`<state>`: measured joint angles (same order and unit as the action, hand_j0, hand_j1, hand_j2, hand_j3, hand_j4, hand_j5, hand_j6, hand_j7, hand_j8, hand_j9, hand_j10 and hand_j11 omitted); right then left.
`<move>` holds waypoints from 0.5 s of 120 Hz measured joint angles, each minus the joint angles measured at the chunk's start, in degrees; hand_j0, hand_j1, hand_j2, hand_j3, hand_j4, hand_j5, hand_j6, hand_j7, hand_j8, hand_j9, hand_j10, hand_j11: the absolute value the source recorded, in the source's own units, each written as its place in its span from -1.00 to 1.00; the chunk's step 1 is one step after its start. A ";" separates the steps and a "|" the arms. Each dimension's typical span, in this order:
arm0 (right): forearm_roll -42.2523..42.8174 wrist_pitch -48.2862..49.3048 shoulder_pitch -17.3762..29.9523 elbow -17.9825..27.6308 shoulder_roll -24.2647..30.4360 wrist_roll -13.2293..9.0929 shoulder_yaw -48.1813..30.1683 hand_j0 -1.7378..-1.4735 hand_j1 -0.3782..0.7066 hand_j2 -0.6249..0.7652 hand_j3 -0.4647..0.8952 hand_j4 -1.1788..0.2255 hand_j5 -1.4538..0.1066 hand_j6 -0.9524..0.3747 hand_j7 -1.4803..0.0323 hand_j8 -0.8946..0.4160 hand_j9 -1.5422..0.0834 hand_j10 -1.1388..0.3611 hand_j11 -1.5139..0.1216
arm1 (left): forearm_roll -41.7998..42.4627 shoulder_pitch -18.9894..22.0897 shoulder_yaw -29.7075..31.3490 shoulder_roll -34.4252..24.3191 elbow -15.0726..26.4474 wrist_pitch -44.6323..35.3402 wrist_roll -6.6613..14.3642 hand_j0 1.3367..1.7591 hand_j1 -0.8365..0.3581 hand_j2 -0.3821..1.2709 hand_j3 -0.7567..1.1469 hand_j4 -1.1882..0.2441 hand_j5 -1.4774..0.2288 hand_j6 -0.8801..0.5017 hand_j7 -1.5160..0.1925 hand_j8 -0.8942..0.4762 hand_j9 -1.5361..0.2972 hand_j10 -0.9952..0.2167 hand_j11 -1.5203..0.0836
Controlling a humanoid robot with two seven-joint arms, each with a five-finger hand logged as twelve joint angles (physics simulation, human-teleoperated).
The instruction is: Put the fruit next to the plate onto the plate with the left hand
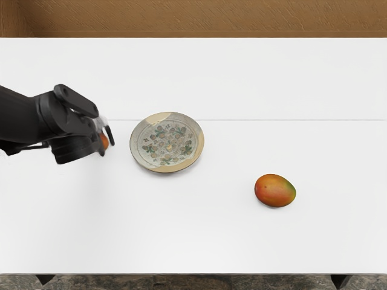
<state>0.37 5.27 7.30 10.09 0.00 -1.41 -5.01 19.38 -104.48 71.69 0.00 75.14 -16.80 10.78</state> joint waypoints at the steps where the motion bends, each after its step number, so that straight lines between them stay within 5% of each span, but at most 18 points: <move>1: 0.00 0.00 0.00 0.00 0.00 0.00 0.00 -0.40 -0.91 -0.11 -0.32 0.66 0.84 0.41 0.93 0.34 0.87 0.50 0.83 | 0.04 -0.25 -0.03 0.00 0.04 0.44 0.00 0.48 -0.44 -0.39 -0.01 -0.10 -0.49 0.08 -0.62 0.13 -0.56 -0.23 -0.41; 28: 0.02 0.00 0.00 0.01 0.00 0.00 0.00 -0.40 -0.91 -0.11 -0.32 0.66 0.84 0.41 0.93 0.34 0.87 0.50 0.83 | 1.02 -5.27 0.47 -2.77 1.15 8.56 0.10 0.44 -0.31 -0.39 -0.14 -0.41 -0.56 -0.12 -0.60 -0.01 -0.62 -0.42 -0.57; 44: 0.01 0.00 0.00 0.01 0.00 0.00 0.00 -0.40 -0.91 -0.11 -0.32 0.66 0.84 0.41 0.93 0.34 0.87 0.50 0.83 | 1.46 -12.69 2.08 -12.10 2.62 17.35 0.30 0.44 -0.33 -0.31 -0.17 -0.47 -0.58 -0.12 -0.59 -0.02 -0.62 -0.45 -0.60; 60: 0.04 0.00 0.00 0.01 0.00 0.00 0.00 -0.40 -0.91 -0.11 -0.32 0.66 0.84 0.41 0.93 0.34 0.87 0.50 0.83 | 1.55 -12.39 -3.94 -15.73 2.68 26.89 0.25 0.43 -0.33 -0.31 -0.19 -0.55 -0.57 -0.14 -0.58 -0.04 -0.61 -0.46 -0.61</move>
<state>0.41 5.27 7.29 10.09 0.00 -1.41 -5.01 20.93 -116.86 67.76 -15.73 77.82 10.10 11.03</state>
